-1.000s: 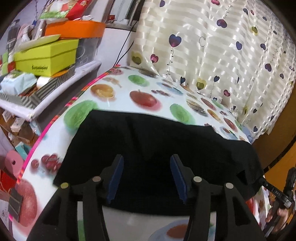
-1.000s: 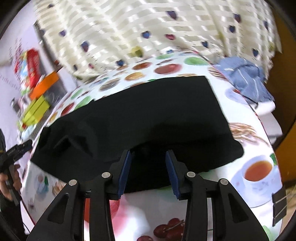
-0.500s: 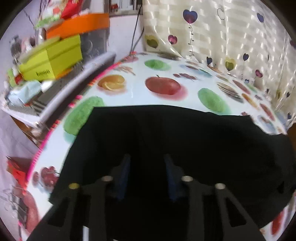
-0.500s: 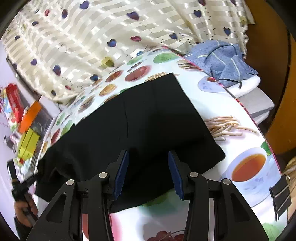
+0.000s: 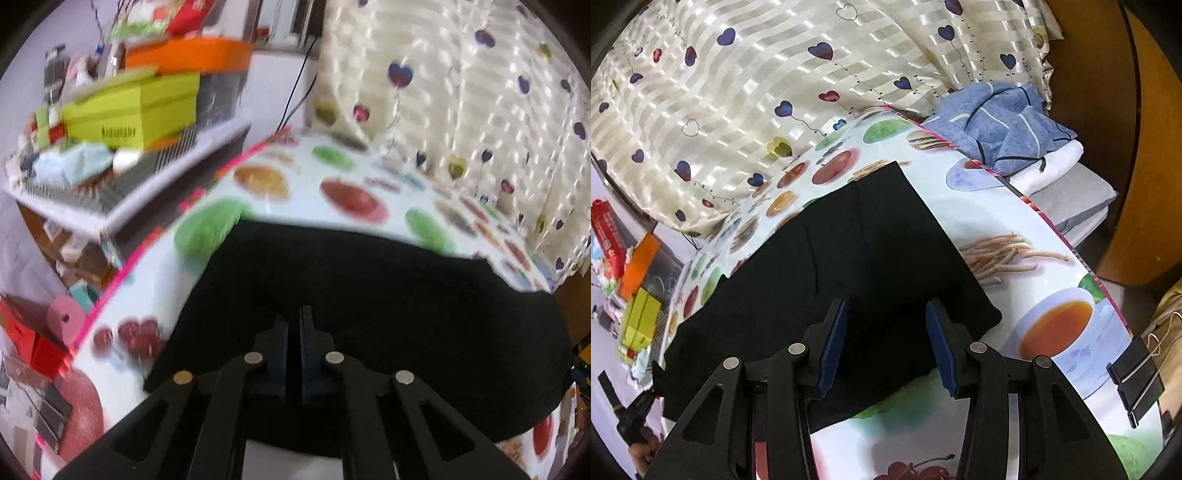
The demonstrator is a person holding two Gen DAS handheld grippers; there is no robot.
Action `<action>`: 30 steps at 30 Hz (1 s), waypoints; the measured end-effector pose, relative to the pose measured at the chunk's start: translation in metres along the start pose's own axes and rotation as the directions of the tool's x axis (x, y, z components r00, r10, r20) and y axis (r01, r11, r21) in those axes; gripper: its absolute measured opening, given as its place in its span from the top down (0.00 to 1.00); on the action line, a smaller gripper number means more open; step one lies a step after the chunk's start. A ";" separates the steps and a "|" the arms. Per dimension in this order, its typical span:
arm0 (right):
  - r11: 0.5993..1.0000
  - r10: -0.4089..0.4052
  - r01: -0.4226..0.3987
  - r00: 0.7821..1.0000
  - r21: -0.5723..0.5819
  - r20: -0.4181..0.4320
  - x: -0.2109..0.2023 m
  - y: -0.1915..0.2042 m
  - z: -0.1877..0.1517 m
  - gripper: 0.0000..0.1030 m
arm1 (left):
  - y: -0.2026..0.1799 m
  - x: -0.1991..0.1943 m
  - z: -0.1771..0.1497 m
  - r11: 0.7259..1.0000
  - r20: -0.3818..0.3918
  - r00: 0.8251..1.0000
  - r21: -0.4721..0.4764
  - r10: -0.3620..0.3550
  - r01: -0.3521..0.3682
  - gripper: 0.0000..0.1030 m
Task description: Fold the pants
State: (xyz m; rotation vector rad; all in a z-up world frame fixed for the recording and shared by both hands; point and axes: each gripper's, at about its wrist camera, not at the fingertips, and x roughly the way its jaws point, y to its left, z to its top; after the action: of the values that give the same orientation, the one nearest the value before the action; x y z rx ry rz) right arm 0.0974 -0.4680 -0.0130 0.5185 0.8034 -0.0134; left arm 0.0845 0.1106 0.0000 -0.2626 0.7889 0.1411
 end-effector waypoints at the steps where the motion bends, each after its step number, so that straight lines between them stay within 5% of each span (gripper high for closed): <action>1: 1.000 -0.006 0.006 1.000 -0.008 -0.002 0.001 0.002 0.000 0.56 | 0.000 0.003 -0.004 1.000 -0.013 1.000 0.003 0.003 -0.003 0.94; 13: 0.990 -0.113 0.112 0.993 0.090 0.014 0.014 -0.003 0.019 0.56 | 0.001 0.002 -0.003 1.000 0.000 1.000 0.000 -0.024 0.024 0.94; 15: 0.987 -0.148 0.146 0.988 0.072 0.033 0.018 0.001 0.021 0.64 | 0.001 0.001 -0.003 1.000 0.001 1.000 0.000 -0.023 0.023 0.94; 16: 0.984 -0.170 0.166 0.985 0.068 0.043 0.019 0.000 0.022 0.77 | 0.000 0.001 -0.003 1.000 0.004 1.000 0.002 -0.023 0.023 0.94; 20: 0.990 -0.114 0.108 0.991 0.087 0.070 0.014 -0.007 0.027 0.92 | -0.001 -0.002 0.002 0.999 0.015 0.999 0.016 -0.033 0.033 0.94; 30: 0.990 0.090 -0.107 0.980 0.088 0.180 -0.045 0.003 0.024 0.94 | 0.005 -0.045 0.025 0.993 0.116 0.986 0.003 -0.121 0.122 0.94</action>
State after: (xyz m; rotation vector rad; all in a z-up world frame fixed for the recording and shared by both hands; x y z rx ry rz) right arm 0.0830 -0.4845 0.0331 0.6398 0.6059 -0.0069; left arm 0.0690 0.1210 0.0480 -0.3032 0.6555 0.0425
